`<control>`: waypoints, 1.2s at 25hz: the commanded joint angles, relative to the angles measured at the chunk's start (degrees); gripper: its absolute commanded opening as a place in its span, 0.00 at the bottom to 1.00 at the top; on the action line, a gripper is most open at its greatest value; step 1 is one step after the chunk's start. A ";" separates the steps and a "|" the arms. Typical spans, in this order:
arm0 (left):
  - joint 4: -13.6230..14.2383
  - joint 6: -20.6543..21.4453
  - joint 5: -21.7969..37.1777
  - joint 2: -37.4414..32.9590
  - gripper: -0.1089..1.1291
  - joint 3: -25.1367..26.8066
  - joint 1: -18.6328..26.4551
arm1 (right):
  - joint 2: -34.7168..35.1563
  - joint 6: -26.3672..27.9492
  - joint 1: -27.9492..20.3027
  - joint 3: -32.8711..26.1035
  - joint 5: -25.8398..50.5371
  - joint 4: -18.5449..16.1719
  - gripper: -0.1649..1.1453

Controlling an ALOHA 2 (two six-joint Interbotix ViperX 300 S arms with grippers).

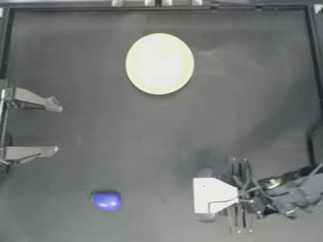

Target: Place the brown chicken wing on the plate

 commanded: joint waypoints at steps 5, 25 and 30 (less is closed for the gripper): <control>-0.09 -0.09 0.09 2.02 0.91 -1.23 0.09 | -9.23 -1.49 -6.15 -0.88 -2.02 -7.29 0.23; 0.00 0.18 0.00 3.69 0.91 -1.67 0.09 | -12.04 -10.46 -35.33 -1.05 -23.29 -13.27 0.22; 0.00 0.18 0.00 3.69 0.91 -1.67 0.09 | -6.68 -10.55 -40.34 -4.13 -25.66 -14.94 0.22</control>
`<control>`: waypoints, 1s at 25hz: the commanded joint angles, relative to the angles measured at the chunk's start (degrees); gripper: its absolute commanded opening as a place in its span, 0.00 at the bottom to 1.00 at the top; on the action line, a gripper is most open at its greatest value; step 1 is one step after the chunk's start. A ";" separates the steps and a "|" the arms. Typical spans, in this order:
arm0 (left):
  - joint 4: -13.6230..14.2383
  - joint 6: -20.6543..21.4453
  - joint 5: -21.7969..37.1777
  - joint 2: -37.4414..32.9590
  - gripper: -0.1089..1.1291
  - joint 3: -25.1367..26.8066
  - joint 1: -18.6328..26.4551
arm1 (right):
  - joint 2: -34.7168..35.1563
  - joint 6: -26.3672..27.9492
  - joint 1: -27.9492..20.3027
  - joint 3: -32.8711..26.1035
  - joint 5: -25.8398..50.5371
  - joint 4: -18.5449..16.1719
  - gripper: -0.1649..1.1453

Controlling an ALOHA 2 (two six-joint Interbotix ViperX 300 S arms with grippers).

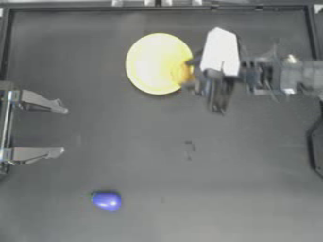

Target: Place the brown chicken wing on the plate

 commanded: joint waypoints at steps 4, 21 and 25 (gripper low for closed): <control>0.00 0.09 -0.26 1.23 0.91 -1.49 0.09 | 7.47 -0.18 -3.87 -7.21 -1.32 -2.46 0.22; -0.09 0.00 -0.53 2.02 0.91 -1.41 0.09 | 21.45 -12.83 -7.12 -20.48 8.88 6.86 0.16; 0.00 0.00 -0.70 2.64 0.91 -1.49 0.00 | 24.08 -27.42 -9.23 -23.55 11.43 21.53 0.16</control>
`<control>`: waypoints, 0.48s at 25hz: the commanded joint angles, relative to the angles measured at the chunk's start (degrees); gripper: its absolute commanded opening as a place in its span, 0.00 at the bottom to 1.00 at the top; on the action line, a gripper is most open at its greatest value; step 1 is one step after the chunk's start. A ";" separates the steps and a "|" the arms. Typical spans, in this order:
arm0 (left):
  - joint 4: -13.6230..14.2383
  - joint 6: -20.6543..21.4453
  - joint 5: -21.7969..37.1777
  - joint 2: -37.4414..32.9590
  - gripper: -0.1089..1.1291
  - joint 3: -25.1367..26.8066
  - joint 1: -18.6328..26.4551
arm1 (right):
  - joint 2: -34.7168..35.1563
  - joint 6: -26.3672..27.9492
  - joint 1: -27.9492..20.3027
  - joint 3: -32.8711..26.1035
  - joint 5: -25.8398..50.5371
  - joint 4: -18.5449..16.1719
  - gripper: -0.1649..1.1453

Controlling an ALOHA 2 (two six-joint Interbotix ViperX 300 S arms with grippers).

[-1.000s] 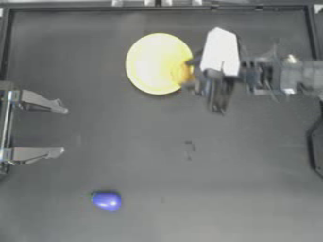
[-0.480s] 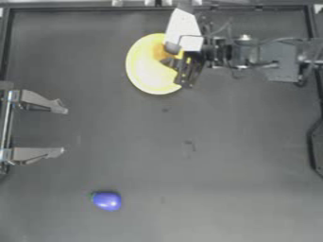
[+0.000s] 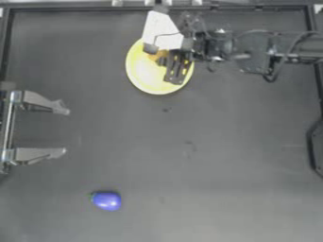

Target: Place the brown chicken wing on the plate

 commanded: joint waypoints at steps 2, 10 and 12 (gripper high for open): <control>-0.09 0.00 -0.62 1.67 0.91 -1.67 0.00 | 1.58 -14.41 -2.37 -4.66 2.90 16.44 0.16; 0.00 0.00 -0.62 1.76 0.91 -1.58 0.00 | 6.24 -28.83 -5.45 -9.93 6.94 31.29 0.16; 0.00 0.00 -0.62 1.76 0.91 -1.58 0.09 | 7.12 -28.92 -5.71 -10.63 7.38 30.94 0.16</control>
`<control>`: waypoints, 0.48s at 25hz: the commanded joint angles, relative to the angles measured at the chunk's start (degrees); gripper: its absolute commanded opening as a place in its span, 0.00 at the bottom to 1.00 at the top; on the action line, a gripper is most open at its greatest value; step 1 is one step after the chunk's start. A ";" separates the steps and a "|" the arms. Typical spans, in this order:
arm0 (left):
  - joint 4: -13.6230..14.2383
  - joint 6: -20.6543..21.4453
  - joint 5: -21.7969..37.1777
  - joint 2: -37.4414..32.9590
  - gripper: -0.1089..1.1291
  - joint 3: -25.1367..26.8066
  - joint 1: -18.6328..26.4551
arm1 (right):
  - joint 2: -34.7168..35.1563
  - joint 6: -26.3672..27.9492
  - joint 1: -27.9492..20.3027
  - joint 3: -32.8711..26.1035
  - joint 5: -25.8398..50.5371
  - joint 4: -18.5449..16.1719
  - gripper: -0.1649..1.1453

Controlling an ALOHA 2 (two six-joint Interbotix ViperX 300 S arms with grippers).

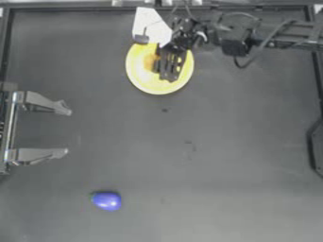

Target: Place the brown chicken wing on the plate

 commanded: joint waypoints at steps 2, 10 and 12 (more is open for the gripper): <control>0.00 0.00 -0.53 1.05 0.91 -1.49 0.09 | 0.62 -0.26 -0.53 -3.16 1.41 -0.09 0.16; 0.00 0.00 -0.53 1.05 0.91 -1.41 0.26 | 4.04 -0.44 -0.79 -7.73 6.15 -0.53 0.16; 0.00 0.00 -0.53 1.05 0.91 -1.41 0.35 | 4.83 -0.44 -0.88 -8.88 8.00 -0.79 0.16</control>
